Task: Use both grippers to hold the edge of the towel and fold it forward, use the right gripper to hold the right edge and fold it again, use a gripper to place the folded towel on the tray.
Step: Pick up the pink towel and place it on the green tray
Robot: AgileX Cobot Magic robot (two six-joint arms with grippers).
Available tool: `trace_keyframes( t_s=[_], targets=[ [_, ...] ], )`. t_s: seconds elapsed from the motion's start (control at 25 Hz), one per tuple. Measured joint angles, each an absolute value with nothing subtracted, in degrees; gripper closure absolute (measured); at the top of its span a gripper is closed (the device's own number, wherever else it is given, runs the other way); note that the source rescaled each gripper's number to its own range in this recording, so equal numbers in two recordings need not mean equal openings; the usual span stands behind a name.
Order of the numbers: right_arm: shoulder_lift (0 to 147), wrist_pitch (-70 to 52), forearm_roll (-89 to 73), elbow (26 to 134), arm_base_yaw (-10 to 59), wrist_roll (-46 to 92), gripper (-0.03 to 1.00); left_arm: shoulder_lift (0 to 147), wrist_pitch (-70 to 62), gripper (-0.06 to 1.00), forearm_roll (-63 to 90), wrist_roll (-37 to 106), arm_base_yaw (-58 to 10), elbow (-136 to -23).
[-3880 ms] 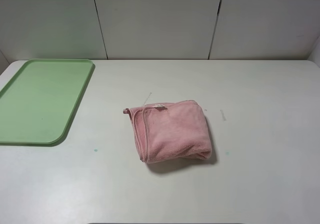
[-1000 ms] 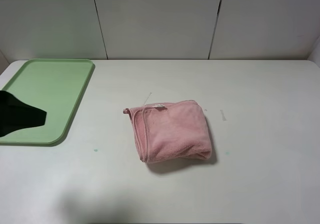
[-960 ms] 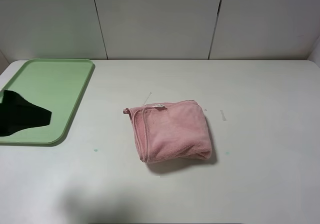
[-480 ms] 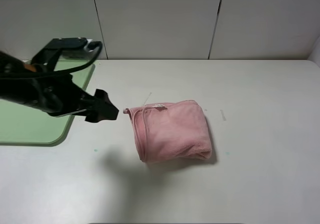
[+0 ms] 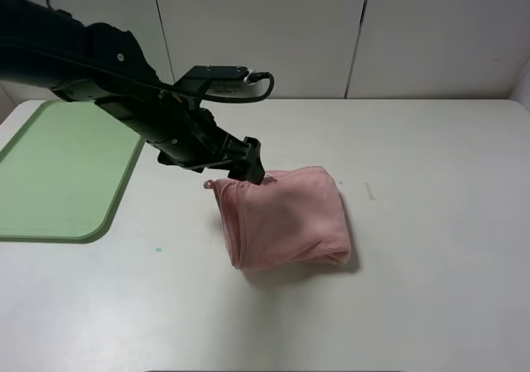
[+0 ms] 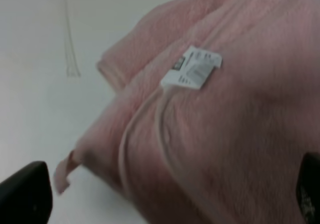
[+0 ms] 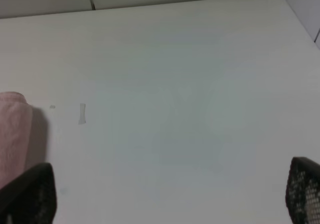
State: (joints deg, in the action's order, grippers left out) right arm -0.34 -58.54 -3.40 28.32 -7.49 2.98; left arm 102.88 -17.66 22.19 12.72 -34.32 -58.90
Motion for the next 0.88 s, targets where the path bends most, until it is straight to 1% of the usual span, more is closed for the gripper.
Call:
trace_keyframes(
  t_s=[0.24,0.64,0.88],
  targets=[
    [-0.3,-58.5,-3.4,28.3,-7.5,3.0,-0.03,108.8,-19.1,-0.03,22.3,12.7,-34.5,-63.4],
    [-0.3,-58.5,-3.4,28.3,-7.5,3.0,-0.03,115.3,-18.3,-0.02,22.3,12.7,-34.5,-65.5],
    [-0.3,-58.5,-3.4,28.3,-7.5,3.0,-0.03,120.3,-19.8,-0.01,22.3,12.7,-34.5,-70.2]
  ],
)
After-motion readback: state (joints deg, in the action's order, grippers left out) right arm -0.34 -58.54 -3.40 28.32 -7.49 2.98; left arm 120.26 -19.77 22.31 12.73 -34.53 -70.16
